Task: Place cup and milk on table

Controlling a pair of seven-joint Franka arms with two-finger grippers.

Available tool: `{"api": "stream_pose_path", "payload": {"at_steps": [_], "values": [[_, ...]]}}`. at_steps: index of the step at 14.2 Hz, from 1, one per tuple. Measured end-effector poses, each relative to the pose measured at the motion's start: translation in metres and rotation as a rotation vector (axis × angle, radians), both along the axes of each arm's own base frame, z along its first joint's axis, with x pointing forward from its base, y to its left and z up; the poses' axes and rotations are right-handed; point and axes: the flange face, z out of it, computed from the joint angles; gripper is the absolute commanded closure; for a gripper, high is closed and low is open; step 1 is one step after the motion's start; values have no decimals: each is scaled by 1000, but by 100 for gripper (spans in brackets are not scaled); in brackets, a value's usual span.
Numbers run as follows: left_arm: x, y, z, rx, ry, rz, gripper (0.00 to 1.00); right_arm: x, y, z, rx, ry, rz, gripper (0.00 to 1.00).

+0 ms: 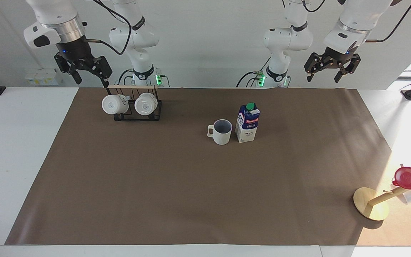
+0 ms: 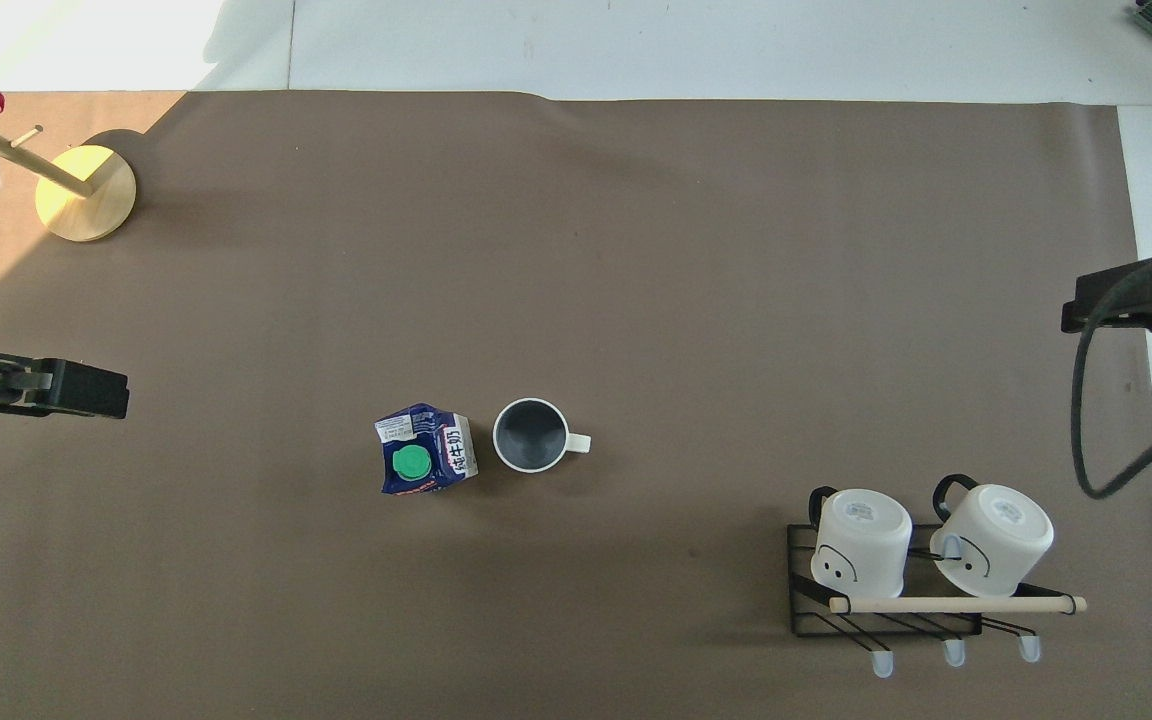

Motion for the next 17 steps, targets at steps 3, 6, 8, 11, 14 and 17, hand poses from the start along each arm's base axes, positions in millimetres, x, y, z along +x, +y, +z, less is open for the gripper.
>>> {"api": "stream_pose_path", "payload": {"at_steps": [3, 6, 8, 11, 14, 17], "values": [[0, 3, 0, -1, 0, 7, 0, 0, 0, 0, 0, 0, 0, 0], [1, 15, 1, -3, -1, 29, 0, 0, 0, 0, 0, 0, 0, 0], [2, 21, 2, -4, -1, 41, 0, 0, 0, 0, 0, 0, 0, 0], [2, 21, 2, -6, -1, 41, 0, 0, 0, 0, 0, 0, 0, 0], [2, 24, 2, -43, 6, 55, 0, 0, 0, 0, 0, 0, 0, 0], [3, 34, 2, -61, 9, 76, 0, 0, 0, 0, 0, 0, 0, 0]]}}
